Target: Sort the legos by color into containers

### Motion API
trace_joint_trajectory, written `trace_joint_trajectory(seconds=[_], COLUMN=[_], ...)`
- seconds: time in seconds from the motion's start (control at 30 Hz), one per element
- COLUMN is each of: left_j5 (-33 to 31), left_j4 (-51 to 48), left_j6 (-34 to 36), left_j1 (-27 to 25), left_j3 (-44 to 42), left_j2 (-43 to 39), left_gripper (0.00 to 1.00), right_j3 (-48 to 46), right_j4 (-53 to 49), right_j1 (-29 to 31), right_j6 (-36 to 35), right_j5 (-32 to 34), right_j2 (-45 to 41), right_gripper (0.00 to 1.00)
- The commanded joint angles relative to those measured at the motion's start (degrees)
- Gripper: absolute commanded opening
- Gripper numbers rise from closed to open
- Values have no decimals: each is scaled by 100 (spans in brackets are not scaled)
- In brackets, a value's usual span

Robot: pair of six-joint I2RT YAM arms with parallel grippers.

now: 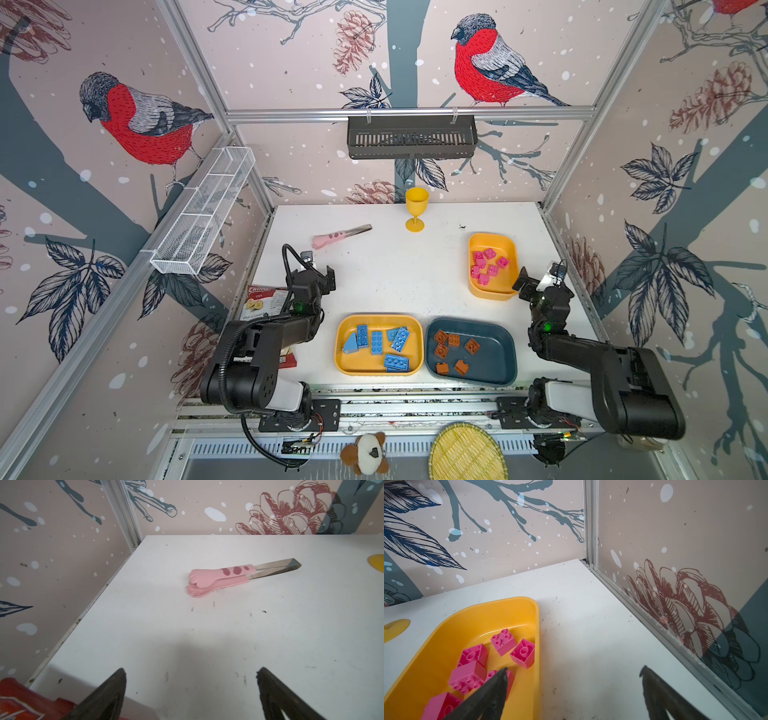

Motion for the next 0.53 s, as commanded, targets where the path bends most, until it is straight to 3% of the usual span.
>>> trace_joint_trajectory(seconds=[0.0,0.07,0.13,0.5], left_j5=[187,306,536,743], left_j4=[1002,1205,1214,1759], left_j6=[301,245,283,275], left_j1=[14,68,105,165], left_j3=[-64,-75,-49,-385], left_j2=[120,228,352,300], left_gripper=[97,97,97,97], right_j3=[-177,-247,-248,-457], right_j4=[1105,1609,1462,1847], right_j1=[36,164,276,280], right_j6=[57,-92,-47,8], right_j5=[-109,16,354,468], right_j2=[340,600,574,570], right_gripper=[100,99,99,99])
